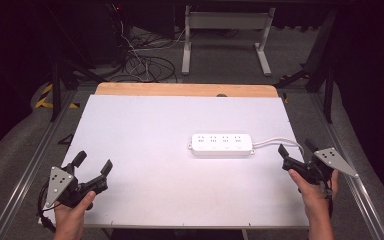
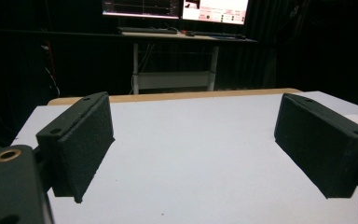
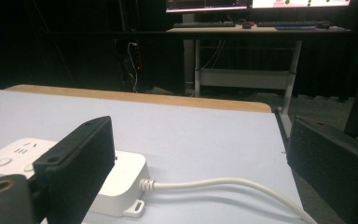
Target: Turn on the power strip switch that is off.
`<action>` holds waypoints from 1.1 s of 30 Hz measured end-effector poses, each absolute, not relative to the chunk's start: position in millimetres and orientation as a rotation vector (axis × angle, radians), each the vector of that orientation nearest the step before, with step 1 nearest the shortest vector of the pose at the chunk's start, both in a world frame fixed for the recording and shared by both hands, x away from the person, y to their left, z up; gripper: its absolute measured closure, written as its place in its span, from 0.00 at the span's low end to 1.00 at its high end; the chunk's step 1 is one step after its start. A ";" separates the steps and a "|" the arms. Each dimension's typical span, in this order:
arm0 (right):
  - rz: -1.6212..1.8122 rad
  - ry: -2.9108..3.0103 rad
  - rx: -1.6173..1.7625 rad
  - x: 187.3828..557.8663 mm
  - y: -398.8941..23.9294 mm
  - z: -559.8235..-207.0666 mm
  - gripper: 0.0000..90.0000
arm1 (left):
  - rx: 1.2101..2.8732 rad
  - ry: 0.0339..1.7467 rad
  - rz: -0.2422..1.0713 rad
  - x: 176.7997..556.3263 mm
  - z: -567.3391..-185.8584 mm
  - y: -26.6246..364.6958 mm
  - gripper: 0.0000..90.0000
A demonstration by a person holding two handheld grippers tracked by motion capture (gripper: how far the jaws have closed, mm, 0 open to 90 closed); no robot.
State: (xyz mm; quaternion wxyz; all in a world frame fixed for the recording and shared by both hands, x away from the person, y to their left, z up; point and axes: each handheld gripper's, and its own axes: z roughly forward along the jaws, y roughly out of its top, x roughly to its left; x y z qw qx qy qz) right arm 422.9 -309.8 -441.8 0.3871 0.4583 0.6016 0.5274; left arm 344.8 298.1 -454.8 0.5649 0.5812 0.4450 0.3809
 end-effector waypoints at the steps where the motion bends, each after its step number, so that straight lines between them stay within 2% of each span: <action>1: 1.342 1.531 1.167 422.9 -309.8 -441.8 0.09 | 1.366 1.047 0.894 344.6 -454.7 298.3 0.14; 33: 1.340 1.555 1.172 422.9 -311.2 -443.9 0.12 | 1.374 1.049 0.890 346.4 -455.4 297.6 0.14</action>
